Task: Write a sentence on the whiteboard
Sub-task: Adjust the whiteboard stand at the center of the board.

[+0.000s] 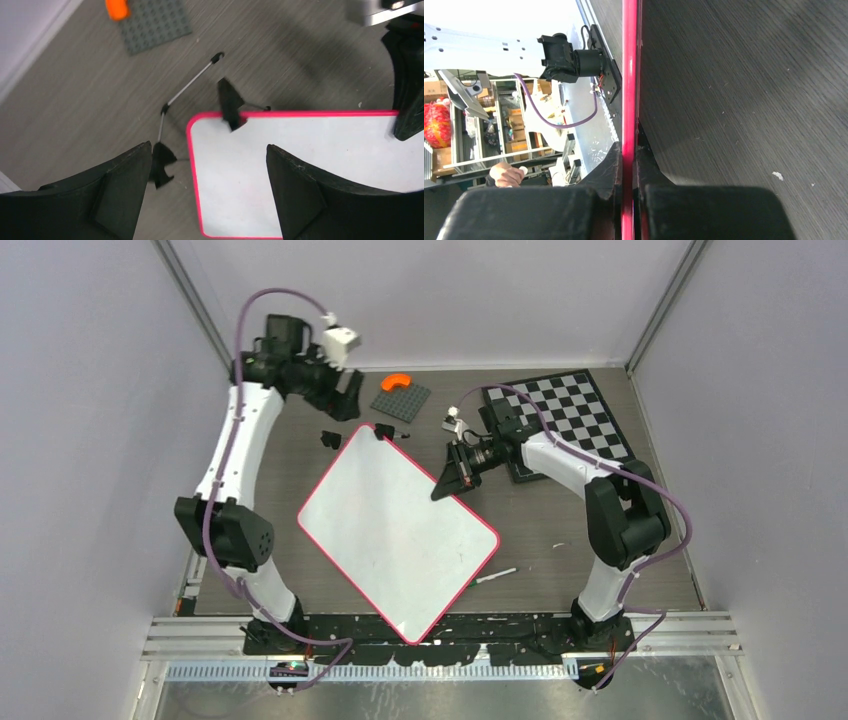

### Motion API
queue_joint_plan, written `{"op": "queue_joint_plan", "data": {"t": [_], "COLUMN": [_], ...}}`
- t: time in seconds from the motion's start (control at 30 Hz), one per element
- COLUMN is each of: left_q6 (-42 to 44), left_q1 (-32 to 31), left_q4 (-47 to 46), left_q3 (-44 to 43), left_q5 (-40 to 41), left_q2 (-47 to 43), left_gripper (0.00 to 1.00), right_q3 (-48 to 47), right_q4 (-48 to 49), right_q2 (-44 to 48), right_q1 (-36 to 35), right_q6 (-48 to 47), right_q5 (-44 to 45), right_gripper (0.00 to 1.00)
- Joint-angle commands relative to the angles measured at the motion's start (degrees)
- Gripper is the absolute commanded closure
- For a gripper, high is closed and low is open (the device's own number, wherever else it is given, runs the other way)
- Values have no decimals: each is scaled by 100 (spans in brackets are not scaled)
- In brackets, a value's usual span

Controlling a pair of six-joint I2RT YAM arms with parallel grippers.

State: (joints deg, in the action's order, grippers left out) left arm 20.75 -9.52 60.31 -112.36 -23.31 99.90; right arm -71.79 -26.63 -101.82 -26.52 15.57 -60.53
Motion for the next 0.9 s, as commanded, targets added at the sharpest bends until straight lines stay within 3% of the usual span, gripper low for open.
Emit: {"op": "queue_joint_plan", "data": {"t": [0.0, 0.13, 0.27, 0.5, 0.63, 0.8, 0.87], "left_q6": [680, 938, 826, 824, 680, 680, 577], "left_q1": [-1008, -1596, -1633, -1439, -1034, -643, -442], "left_q4": [361, 656, 783, 1292, 1646, 1729, 1655], "left_q3": [-854, -1176, -1452, -2271, -2736, -2199, -1973], "left_q5": [1263, 1847, 2162, 2843, 2566, 2114, 1926], "left_q2": [560, 1168, 1653, 2505, 2606, 2281, 2158], "left_gripper": [14, 19, 27, 56, 74, 99, 100], "right_q3": [127, 211, 260, 379, 377, 368, 338], "right_q4": [-125, -108, -117, -291, -542, -611, -609], "right_q2": [503, 534, 565, 567, 540, 535, 593], "right_q1": [-122, -120, -117, -124, -113, -77, -33], "right_q6": [-274, -295, -310, -486, -706, -766, -750], "right_q5": [-634, -636, -638, -662, -653, -676, -698], "right_gripper": [100, 100, 100, 100, 100, 100, 100]}}
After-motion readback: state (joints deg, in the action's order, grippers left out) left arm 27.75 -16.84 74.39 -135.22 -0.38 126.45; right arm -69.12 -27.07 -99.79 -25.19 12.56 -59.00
